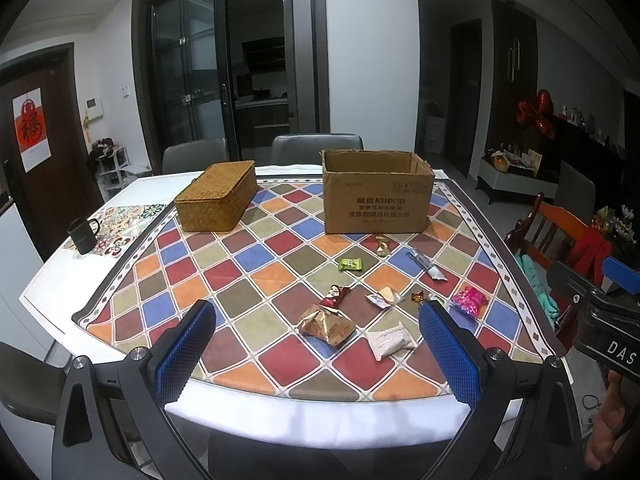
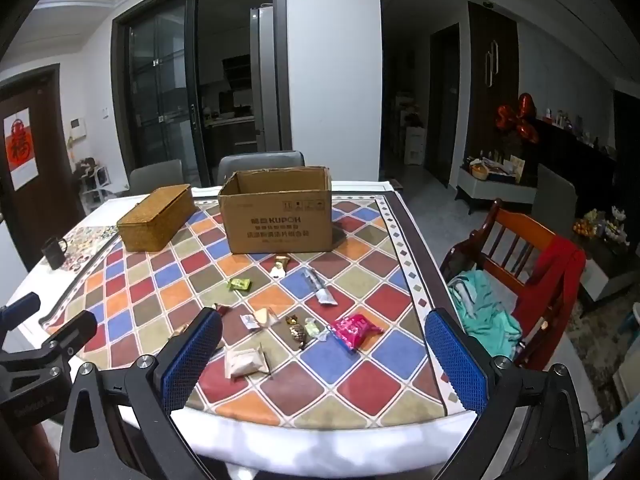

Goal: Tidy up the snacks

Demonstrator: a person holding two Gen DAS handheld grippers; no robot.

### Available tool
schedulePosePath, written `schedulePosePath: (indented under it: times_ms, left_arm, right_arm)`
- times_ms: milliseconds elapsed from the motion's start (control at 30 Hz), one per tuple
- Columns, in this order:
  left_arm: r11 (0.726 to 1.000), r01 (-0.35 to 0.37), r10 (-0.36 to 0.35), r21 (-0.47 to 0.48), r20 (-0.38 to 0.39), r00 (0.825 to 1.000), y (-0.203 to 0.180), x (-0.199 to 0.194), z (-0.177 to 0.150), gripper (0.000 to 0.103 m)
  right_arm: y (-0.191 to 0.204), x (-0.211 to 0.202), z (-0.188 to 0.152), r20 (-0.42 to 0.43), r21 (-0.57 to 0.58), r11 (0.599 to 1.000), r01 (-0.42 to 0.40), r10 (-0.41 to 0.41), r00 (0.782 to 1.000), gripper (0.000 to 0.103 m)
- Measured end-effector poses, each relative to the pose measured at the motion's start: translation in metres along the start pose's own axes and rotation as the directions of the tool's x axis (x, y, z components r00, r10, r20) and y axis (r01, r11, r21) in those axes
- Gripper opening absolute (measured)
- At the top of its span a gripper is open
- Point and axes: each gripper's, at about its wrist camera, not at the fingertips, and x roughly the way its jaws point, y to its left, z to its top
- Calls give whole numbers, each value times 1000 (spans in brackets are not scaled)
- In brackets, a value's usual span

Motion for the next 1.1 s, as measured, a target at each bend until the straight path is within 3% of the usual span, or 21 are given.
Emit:
schedulePosePath:
  times_ms: [1100]
  left_arm:
    - [1000,20,-19,9,-15,1000,-2,-1,2,103]
  right_arm:
    - [-1,-3,-1,2,5,1000,6,-6,1000,103]
